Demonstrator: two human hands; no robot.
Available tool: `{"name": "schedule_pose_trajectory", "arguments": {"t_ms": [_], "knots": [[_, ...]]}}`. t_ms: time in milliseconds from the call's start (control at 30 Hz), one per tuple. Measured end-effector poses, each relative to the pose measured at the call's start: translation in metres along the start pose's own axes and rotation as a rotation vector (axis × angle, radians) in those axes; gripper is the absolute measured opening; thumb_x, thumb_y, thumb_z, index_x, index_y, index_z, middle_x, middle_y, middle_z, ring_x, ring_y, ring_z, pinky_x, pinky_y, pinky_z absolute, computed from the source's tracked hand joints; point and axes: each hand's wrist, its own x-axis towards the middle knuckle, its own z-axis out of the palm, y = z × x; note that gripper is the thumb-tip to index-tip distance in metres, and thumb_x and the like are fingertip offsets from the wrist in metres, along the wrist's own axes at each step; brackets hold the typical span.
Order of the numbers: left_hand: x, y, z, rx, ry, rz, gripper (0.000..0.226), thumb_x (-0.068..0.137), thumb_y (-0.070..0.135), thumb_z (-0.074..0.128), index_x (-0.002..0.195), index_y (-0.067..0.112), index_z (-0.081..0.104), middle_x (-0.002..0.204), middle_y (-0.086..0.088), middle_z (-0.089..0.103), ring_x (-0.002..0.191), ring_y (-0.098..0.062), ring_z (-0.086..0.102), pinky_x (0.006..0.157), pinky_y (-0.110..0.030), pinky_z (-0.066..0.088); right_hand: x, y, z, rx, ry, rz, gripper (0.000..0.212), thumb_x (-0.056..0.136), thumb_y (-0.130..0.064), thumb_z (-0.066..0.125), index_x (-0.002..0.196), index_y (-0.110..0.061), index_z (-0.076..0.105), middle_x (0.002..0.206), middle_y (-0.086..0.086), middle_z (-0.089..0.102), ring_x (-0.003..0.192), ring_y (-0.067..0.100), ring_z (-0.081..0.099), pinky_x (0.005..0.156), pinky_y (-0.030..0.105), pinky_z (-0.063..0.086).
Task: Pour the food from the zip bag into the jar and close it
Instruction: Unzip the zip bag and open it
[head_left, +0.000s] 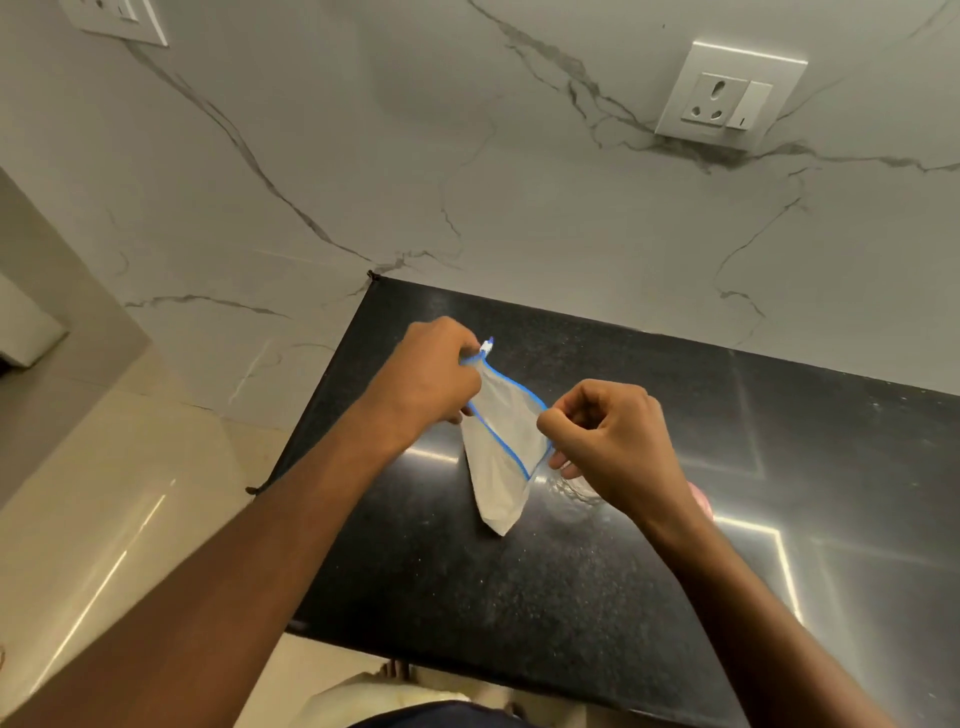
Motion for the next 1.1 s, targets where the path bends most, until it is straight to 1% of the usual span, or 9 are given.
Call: {"name": "schedule_pose_trajectory", "arguments": {"t_ms": [133, 233, 467, 567, 700, 767, 900, 1000, 1100], "knots": [[-0.001, 0.011, -0.01, -0.006, -0.029, 0.149, 0.032, 0.094, -0.006, 0.053, 0.1, 0.007, 0.081, 0.086, -0.015, 0.076, 0.067, -0.021, 0.077, 0.056, -0.027, 0.064, -0.012, 0.015, -0.013, 0.244, -0.12, -0.003, 0.013, 0.093, -0.005, 0.067, 0.084, -0.008, 0.075, 0.072, 0.008, 0.077, 0.066, 0.021, 0.078, 0.062, 0.04, 0.065], [-0.006, 0.018, -0.016, 0.019, -0.059, 0.266, 0.038, 0.093, -0.003, 0.053, 0.102, 0.018, 0.084, 0.074, 0.005, 0.073, 0.061, -0.002, 0.068, 0.059, -0.019, 0.057, -0.019, 0.032, -0.02, 0.387, -0.113, -0.04, 0.011, 0.095, -0.004, 0.07, 0.101, -0.012, 0.075, 0.089, 0.009, 0.079, 0.081, 0.024, 0.078, 0.068, 0.035, 0.064], [-0.014, 0.05, -0.041, 0.008, -0.232, 0.497, 0.025, 0.101, 0.014, 0.067, 0.108, 0.032, 0.082, 0.098, 0.012, 0.081, 0.093, -0.006, 0.074, 0.086, -0.034, 0.061, -0.003, 0.043, -0.022, 0.136, -0.101, -0.198, 0.053, 0.091, -0.026, 0.079, 0.138, -0.036, 0.057, 0.134, -0.013, 0.067, 0.127, 0.012, 0.063, 0.103, 0.043, 0.055], [-0.013, 0.066, -0.048, -0.151, -0.289, 0.598, 0.017, 0.098, 0.012, 0.072, 0.108, 0.021, 0.081, 0.092, 0.01, 0.079, 0.081, 0.008, 0.072, 0.075, -0.011, 0.057, 0.006, 0.032, -0.031, 0.225, -0.188, -0.193, 0.03, 0.091, -0.026, 0.078, 0.121, -0.023, 0.073, 0.117, -0.003, 0.077, 0.113, 0.019, 0.072, 0.102, 0.053, 0.055], [-0.018, 0.086, -0.043, -0.382, -0.225, 0.592, 0.009, 0.096, 0.02, 0.075, 0.099, 0.025, 0.081, 0.08, 0.015, 0.078, 0.073, 0.003, 0.074, 0.069, -0.013, 0.058, -0.01, 0.024, -0.063, 0.323, -0.082, -0.192, 0.033, 0.091, -0.029, 0.07, 0.103, 0.001, 0.077, 0.096, 0.017, 0.079, 0.087, 0.037, 0.077, 0.08, 0.06, 0.061], [-0.02, 0.098, -0.039, -0.405, -0.12, 0.64, 0.006, 0.092, 0.024, 0.08, 0.098, 0.022, 0.083, 0.079, 0.014, 0.078, 0.074, 0.006, 0.071, 0.071, -0.015, 0.057, -0.021, 0.02, -0.083, 0.331, 0.009, -0.263, 0.039, 0.09, -0.042, 0.069, 0.094, -0.005, 0.08, 0.092, 0.014, 0.08, 0.082, 0.037, 0.075, 0.079, 0.057, 0.059], [-0.02, 0.13, -0.031, -0.333, 0.051, 0.781, 0.03, 0.075, 0.04, 0.092, 0.095, 0.024, 0.076, 0.087, 0.015, 0.076, 0.078, 0.007, 0.065, 0.068, -0.01, 0.049, -0.038, 0.011, -0.131, 0.258, 0.12, -0.38, 0.028, 0.091, -0.056, 0.068, 0.096, -0.033, 0.082, 0.088, -0.011, 0.081, 0.08, 0.009, 0.077, 0.08, 0.026, 0.062], [-0.011, 0.145, -0.017, -0.226, 0.058, 0.826, 0.046, 0.071, 0.04, 0.094, 0.104, 0.02, 0.07, 0.095, 0.013, 0.07, 0.085, -0.001, 0.063, 0.07, -0.006, 0.045, -0.037, 0.025, -0.162, 0.113, 0.176, -0.355, 0.016, 0.095, -0.048, 0.066, 0.093, -0.04, 0.08, 0.085, -0.012, 0.08, 0.075, 0.006, 0.075, 0.073, 0.022, 0.061], [0.003, 0.149, 0.006, -0.291, -0.032, 0.718, 0.027, 0.082, 0.02, 0.088, 0.103, 0.018, 0.071, 0.097, 0.003, 0.07, 0.082, -0.013, 0.067, 0.07, -0.018, 0.055, -0.035, 0.045, -0.178, -0.019, 0.184, -0.33, 0.019, 0.098, -0.034, 0.064, 0.091, -0.046, 0.076, 0.08, -0.014, 0.076, 0.07, 0.001, 0.07, 0.069, 0.013, 0.053]]}}
